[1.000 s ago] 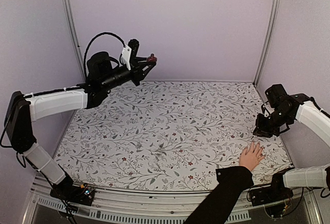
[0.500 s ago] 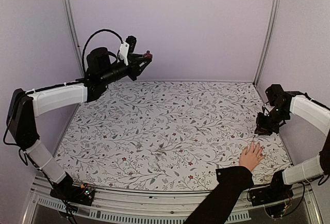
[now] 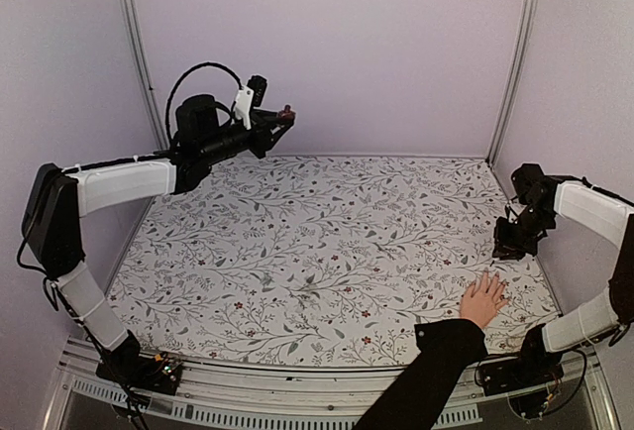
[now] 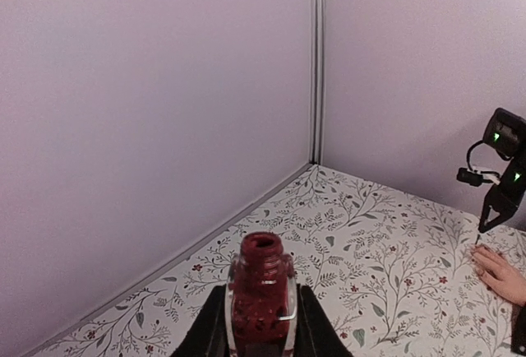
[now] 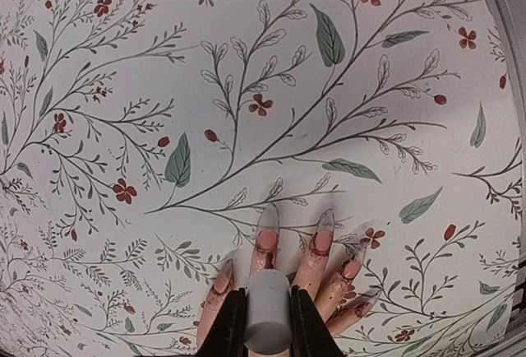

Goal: Paint the nails
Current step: Paint the nail polish on the nail.

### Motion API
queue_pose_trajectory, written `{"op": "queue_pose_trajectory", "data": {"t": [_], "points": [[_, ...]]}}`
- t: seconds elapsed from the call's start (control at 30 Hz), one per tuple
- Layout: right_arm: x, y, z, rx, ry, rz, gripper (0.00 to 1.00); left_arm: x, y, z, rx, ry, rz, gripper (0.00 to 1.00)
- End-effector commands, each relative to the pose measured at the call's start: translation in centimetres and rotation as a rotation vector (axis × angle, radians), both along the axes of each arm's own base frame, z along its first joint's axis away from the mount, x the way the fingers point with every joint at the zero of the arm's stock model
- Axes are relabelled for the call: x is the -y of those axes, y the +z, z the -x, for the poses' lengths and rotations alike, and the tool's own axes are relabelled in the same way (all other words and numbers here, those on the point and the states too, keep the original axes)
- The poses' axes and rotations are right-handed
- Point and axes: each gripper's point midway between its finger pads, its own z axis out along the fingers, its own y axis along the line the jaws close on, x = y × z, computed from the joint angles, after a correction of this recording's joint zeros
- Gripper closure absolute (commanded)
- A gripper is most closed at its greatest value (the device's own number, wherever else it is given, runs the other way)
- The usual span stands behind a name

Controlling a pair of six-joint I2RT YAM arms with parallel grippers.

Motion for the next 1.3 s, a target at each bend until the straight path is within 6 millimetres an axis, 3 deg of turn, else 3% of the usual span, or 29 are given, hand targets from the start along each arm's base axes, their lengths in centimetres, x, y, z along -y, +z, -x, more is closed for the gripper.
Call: {"op": "queue_pose_trajectory", "data": {"t": [0.0, 1.27], "points": [[-0.1, 0.3, -1.1, 0.036, 0.032, -0.005, 1.00, 0.0, 1.4, -0.5, 0.023, -0.012, 0.034, 1.00], [-0.1, -1.4, -0.7, -0.029, 0.039, -0.006, 1.00, 0.1, 0.5, -0.7, -0.017, -0.013, 0.042, 1.00]]}}
